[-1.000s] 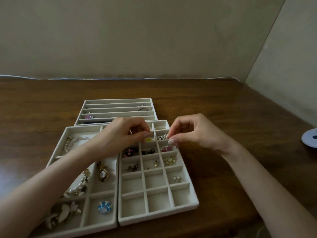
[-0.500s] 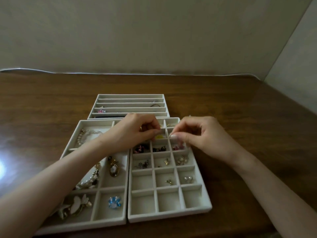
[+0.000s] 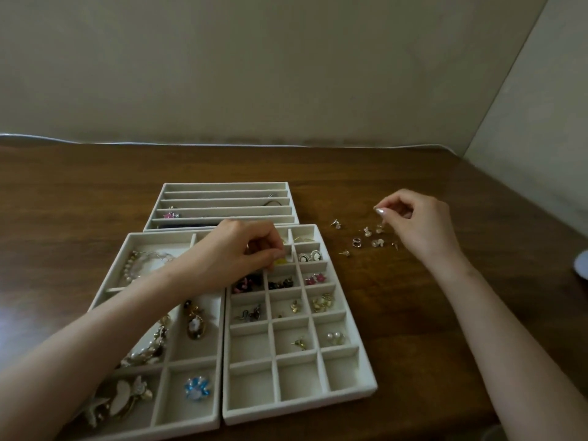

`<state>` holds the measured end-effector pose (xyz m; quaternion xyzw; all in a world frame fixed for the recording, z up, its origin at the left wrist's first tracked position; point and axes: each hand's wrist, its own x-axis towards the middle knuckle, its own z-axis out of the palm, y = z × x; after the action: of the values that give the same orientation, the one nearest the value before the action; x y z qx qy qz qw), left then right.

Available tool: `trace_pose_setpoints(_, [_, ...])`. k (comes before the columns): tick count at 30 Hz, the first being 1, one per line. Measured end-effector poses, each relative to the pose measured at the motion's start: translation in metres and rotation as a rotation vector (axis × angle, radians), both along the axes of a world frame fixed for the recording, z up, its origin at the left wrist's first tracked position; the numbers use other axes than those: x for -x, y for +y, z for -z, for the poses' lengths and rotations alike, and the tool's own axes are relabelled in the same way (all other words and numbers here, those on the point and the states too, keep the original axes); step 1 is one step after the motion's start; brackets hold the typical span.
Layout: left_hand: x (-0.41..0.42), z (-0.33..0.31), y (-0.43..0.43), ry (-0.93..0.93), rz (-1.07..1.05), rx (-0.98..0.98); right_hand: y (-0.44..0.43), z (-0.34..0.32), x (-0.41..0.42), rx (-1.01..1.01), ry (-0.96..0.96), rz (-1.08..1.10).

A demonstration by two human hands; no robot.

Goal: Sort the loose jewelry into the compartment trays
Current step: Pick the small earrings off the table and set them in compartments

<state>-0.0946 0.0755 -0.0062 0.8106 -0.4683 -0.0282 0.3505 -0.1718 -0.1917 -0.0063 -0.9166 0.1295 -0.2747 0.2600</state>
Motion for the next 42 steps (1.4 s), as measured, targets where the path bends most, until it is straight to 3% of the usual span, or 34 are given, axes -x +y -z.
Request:
trace_pose_setpoints(5, [-0.001,-0.001,0.000,-0.013,0.008,0.009,-0.002,0.010,-0.007,0.057,0.112,-0.019])
trace_pose_setpoints(10, [0.001,-0.001,-0.001,-0.025,-0.005,0.004,0.019,0.028,-0.023,0.402,0.192,-0.242])
trace_pose_setpoints(13, [0.002,-0.001,-0.001,-0.018,-0.008,0.012,0.024,0.031,-0.029,0.483,0.169,-0.260])
trace_pose_setpoints(26, [0.000,0.000,0.000,0.015,-0.019,0.007,0.030,0.021,-0.020,0.191,0.129,-0.172])
trace_pose_setpoints(32, [0.000,-0.001,0.001,0.011,-0.020,-0.007,0.028,0.004,-0.009,-0.099,-0.005,-0.173])
trace_pose_setpoints(38, [-0.001,0.000,0.001,0.012,-0.018,-0.007,0.024,0.002,-0.008,-0.055,0.085,-0.138])
trace_pose_setpoints(42, [-0.002,0.001,0.001,0.006,-0.011,-0.010,0.008,-0.005,0.000,-0.070,0.396,-0.234])
